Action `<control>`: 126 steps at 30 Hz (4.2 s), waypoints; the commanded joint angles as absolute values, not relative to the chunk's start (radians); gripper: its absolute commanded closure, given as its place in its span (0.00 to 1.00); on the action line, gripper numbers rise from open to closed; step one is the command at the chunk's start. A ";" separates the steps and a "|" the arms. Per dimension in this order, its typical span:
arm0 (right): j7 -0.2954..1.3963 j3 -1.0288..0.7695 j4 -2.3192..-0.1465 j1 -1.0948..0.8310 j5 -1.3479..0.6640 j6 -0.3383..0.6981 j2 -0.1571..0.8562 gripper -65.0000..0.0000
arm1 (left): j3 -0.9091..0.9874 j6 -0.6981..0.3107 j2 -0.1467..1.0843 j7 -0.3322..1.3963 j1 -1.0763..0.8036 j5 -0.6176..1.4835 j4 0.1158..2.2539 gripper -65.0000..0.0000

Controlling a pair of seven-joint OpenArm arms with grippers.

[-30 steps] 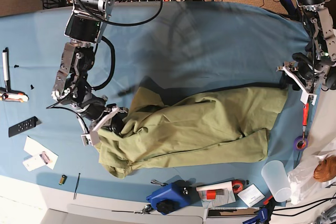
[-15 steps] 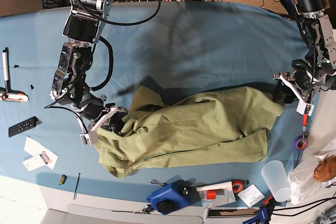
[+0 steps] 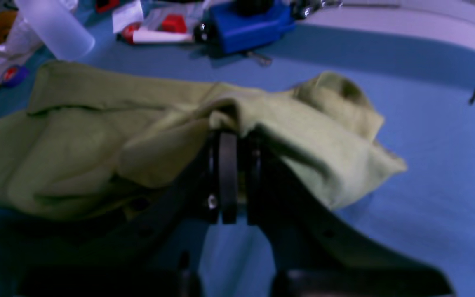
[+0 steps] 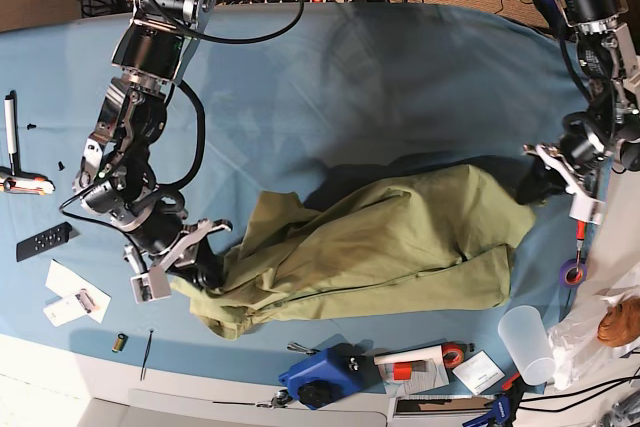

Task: Layout the t-shirt on the table in an organized manner, then fold the t-shirt properly
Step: 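Grasp the shirt corner with the right gripper and the hem with the left, then pull the shirt with both grippers to straighten it lengthwise, then grasp the bunched shirt fabric with the right gripper and tug it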

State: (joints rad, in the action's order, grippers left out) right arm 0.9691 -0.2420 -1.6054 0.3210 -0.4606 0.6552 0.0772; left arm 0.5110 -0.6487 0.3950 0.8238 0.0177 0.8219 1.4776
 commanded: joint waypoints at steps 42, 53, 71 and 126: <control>0.793 -0.243 -1.073 0.582 -0.276 0.620 0.275 0.79 | 0.509 -0.490 0.459 0.771 0.114 0.623 1.430 0.61; 1.021 -0.394 -1.171 0.627 -0.696 0.698 0.309 0.66 | 0.783 -0.508 0.515 1.087 0.108 0.928 1.499 0.58; 1.093 -0.509 -1.393 0.220 -0.818 0.698 0.104 0.67 | 1.030 -0.597 0.541 1.144 -0.062 1.109 1.499 0.58; 0.810 -0.152 -1.628 0.050 -0.316 0.359 -0.042 0.67 | 1.030 -0.604 0.541 1.144 -0.067 1.109 1.499 0.58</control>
